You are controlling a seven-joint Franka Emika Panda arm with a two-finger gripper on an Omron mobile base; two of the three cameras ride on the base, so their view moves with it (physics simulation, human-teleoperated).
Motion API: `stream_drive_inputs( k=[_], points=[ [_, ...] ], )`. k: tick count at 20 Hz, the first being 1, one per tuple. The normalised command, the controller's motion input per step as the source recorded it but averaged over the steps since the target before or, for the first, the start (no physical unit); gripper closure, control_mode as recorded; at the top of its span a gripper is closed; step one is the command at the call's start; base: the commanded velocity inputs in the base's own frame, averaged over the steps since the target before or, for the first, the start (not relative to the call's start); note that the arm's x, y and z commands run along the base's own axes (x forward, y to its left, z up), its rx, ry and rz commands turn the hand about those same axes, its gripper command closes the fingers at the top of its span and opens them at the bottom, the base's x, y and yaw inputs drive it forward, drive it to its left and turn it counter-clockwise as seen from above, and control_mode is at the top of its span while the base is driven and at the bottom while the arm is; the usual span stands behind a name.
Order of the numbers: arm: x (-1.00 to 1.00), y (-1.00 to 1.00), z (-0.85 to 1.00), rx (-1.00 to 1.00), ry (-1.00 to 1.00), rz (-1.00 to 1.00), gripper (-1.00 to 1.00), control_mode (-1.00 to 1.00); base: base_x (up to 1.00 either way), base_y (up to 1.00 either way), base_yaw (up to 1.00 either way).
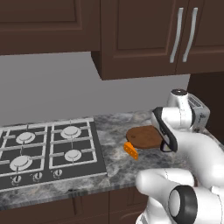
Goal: Retrieve the reheated potato from the microwave, then place the potato, cheese, and condiment on the cutting board.
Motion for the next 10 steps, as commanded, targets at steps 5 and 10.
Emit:
stream_drive_inputs(
  k=[5, 10],
  points=[
    [0.43, 0.12, 0.11, 0.00, -0.01, 0.00, 1.00, -1.00, 0.00, 0.00, 0.00],
    [0.49, 0.01, 0.04, 0.00, 0.00, 0.00, 1.00, -1.00, 0.00, 0.00, 0.00]
  ],
)
